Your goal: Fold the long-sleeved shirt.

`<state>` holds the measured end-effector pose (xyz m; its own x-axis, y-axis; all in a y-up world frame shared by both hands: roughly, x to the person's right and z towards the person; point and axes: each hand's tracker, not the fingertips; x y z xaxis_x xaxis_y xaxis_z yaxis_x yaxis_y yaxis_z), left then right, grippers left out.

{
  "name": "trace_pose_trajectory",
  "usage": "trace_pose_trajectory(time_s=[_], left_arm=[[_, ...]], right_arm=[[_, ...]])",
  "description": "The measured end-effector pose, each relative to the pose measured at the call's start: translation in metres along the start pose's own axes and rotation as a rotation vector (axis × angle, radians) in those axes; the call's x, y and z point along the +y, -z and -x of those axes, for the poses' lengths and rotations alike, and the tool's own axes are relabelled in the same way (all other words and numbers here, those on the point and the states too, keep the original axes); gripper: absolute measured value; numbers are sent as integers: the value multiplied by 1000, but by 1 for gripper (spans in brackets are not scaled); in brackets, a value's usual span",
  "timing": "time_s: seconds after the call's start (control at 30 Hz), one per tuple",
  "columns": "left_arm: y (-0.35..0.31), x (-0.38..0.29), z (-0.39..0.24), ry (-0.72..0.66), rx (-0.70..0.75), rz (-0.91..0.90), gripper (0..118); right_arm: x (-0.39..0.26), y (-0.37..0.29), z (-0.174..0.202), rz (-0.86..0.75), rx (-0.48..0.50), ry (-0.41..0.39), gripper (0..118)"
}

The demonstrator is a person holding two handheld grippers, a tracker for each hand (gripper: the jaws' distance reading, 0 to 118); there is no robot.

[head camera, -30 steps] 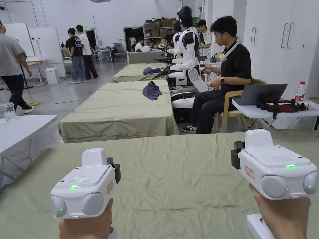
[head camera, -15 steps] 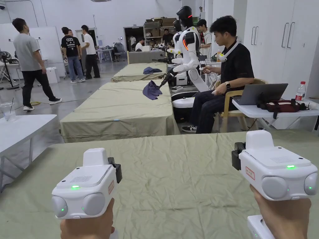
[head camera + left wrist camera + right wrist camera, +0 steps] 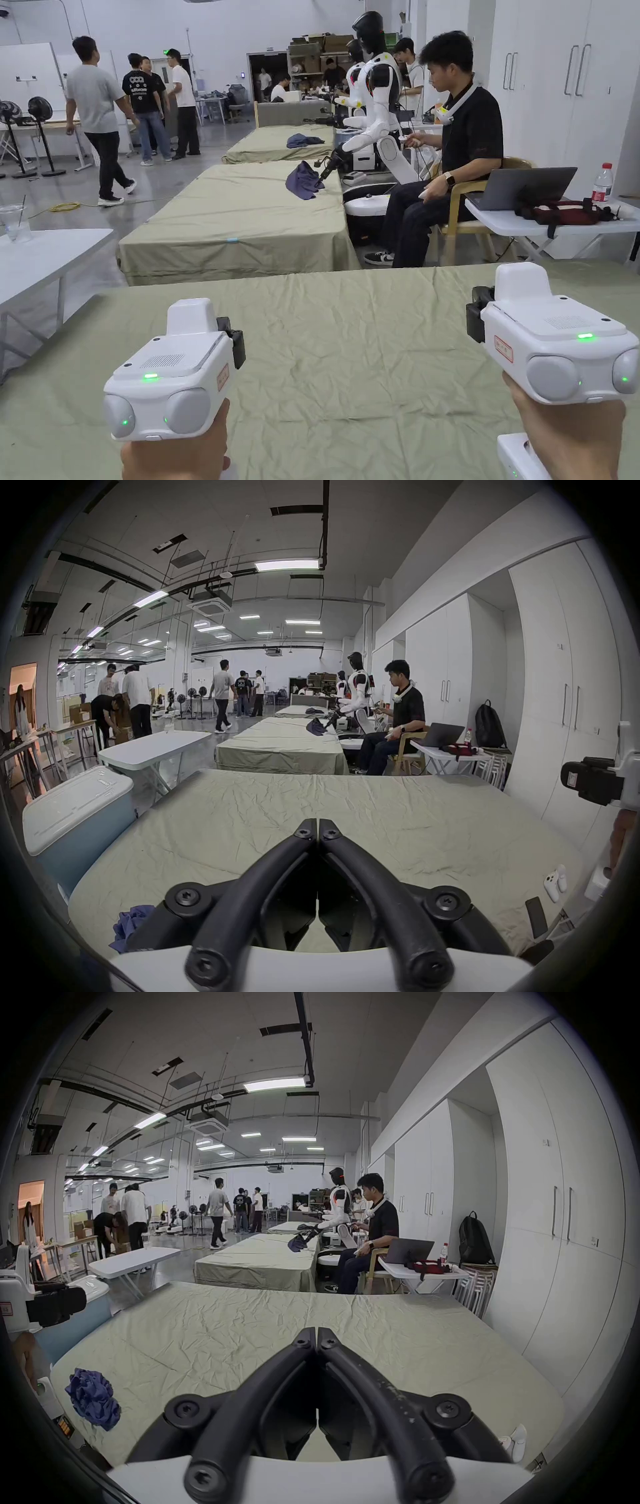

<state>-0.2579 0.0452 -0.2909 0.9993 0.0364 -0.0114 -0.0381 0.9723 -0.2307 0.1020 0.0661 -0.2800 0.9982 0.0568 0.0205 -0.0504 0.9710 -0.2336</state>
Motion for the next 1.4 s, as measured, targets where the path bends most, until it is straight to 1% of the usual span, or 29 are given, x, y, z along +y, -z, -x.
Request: trace_pose_trajectory(time_s=[0.3,0.4,0.5,0.57,0.67,0.77,0.83,0.97,1.1,1.2,1.3,1.4], left_arm=[[0,-2,3,-11,-3,-3,0],[-4,-5,12,-17,13,0,0],[-12,-8,26,-26,36,-4,0],[-19,-10,41,-49,54,-9,0],[-32,-15,63,-36,126,-8,0],[-49,-22,93,-56,181,-7,0],[-62,-28,114,-71,234,-5,0],[-89,-44,154,-85,325,12,0],[-116,-62,196,-114,426,45,0],[-137,-74,220,-122,487,61,0],[-153,-86,239,-133,533,84,0],[-162,-96,252,-146,565,101,0]], right_arm=[[-3,1,2,6,1,-4,1],[-4,2,12,6,12,-14,1],[-4,5,29,6,46,-22,1],[-5,8,46,4,78,-41,1],[-5,13,78,5,146,-71,1],[-8,17,114,3,203,-117,1],[-10,20,140,8,272,-122,1],[-14,21,189,6,382,-126,1],[-22,18,244,16,481,-193,1],[-28,13,279,20,557,-213,1],[-34,6,307,26,609,-242,1],[-39,1,325,28,647,-263,1]])
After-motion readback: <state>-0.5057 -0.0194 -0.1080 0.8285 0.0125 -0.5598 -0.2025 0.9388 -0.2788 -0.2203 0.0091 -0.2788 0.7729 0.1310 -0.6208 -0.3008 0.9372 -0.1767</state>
